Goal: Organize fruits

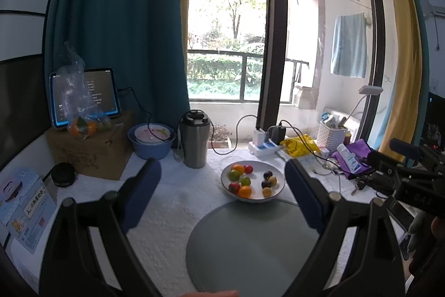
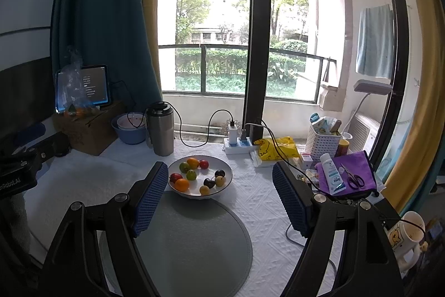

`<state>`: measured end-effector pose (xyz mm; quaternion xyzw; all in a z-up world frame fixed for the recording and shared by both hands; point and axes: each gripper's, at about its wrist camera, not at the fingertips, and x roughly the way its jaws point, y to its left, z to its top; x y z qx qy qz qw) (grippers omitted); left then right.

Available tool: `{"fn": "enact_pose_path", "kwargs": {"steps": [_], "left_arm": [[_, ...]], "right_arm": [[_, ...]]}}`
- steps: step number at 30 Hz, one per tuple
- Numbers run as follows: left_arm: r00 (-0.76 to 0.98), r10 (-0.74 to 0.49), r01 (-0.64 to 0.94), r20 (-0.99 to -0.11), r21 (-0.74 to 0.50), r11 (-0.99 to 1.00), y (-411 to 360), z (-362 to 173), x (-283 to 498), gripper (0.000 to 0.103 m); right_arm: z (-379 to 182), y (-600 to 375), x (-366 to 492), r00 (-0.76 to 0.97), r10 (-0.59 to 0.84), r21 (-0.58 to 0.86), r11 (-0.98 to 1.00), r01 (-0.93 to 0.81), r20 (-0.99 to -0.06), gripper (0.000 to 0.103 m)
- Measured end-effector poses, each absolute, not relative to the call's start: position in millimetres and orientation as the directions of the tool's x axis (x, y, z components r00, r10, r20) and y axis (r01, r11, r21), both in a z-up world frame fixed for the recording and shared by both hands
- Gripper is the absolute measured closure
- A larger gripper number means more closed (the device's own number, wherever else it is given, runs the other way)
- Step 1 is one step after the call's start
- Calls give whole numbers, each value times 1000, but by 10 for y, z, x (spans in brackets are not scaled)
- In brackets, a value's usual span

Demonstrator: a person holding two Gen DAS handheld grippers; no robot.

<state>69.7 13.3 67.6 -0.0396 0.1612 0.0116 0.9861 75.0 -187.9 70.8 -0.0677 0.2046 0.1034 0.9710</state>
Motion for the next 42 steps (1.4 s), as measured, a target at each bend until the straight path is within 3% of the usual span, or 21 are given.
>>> {"fn": "enact_pose_path", "kwargs": {"steps": [42], "left_arm": [[951, -6, -17, -311, -74, 997, 101, 705, 700, 12]], "right_arm": [[710, -1910, 757, 895, 171, -84, 971, -224, -412, 23]]}}
